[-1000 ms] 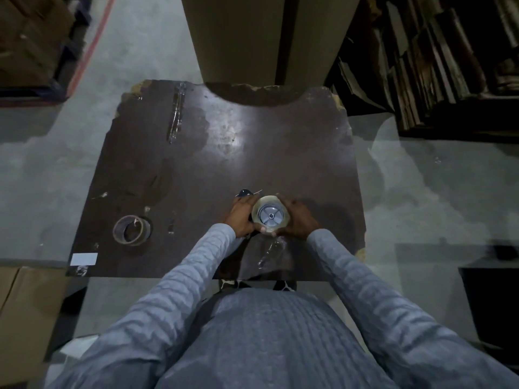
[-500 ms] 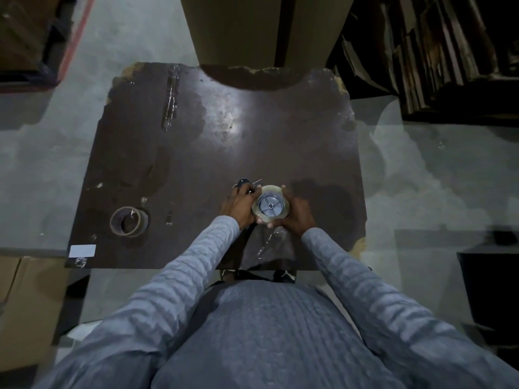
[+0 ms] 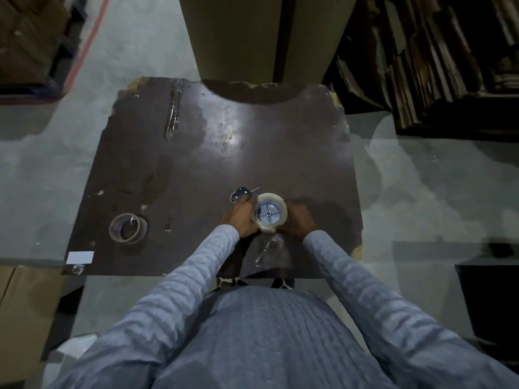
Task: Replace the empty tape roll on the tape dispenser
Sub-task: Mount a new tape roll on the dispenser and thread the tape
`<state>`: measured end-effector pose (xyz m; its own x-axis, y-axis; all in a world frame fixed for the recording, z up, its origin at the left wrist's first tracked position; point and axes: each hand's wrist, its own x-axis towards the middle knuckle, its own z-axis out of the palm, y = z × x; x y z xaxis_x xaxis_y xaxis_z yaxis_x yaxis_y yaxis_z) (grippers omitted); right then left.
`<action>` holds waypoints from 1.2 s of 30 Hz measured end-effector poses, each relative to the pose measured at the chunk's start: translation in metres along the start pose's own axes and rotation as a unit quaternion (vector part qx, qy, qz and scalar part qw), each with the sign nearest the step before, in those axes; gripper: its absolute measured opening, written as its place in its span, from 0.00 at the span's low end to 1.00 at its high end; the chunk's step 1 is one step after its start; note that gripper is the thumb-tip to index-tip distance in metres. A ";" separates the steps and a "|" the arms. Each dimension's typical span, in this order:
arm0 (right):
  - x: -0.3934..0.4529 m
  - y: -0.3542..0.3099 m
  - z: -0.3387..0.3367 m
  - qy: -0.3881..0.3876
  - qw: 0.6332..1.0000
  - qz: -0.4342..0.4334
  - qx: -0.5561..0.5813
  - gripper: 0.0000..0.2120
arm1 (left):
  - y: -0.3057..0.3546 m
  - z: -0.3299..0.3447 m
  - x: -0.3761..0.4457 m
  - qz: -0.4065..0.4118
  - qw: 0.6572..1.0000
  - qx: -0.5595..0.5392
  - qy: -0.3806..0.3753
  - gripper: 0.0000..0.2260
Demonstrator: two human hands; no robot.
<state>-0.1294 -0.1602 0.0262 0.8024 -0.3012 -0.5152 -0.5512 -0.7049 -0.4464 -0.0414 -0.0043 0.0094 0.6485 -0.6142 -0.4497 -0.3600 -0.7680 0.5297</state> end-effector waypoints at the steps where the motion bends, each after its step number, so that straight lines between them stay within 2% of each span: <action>1: 0.000 0.001 -0.001 0.002 1.000 -0.006 0.008 0.28 | 0.000 0.000 0.001 0.002 1.000 0.000 -0.013 0.31; 3: 0.001 0.005 -0.001 0.000 0.999 -0.012 0.035 0.28 | 0.000 -0.001 0.003 0.001 0.999 0.021 -0.033 0.38; 6: 0.002 0.012 0.000 -0.020 0.999 -0.003 0.031 0.29 | 0.001 0.002 0.008 -0.009 0.991 0.117 -0.067 0.47; 8: 0.003 0.019 0.002 -0.031 0.999 0.009 0.023 0.32 | 0.005 0.009 0.011 -0.008 0.985 0.154 -0.080 0.49; 17: 0.009 0.020 0.012 -0.041 0.998 -0.037 0.034 0.50 | -0.011 0.008 0.017 0.022 0.988 0.143 -0.055 0.51; 22: 0.024 0.014 0.007 -0.057 0.997 -0.050 0.012 0.52 | -0.019 0.006 0.017 0.029 0.991 0.122 -0.039 0.48; 36: 0.049 0.004 -0.009 -0.111 0.988 -0.076 -0.077 0.50 | -0.015 0.006 0.022 -0.034 0.993 0.085 -0.073 0.49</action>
<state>-0.0900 -0.1833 0.0058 0.7938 -0.0483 -0.6063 -0.3736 -0.8252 -0.4235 -0.0259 -0.0073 -0.0128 0.5748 -0.5708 -0.5864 -0.4357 -0.8200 0.3712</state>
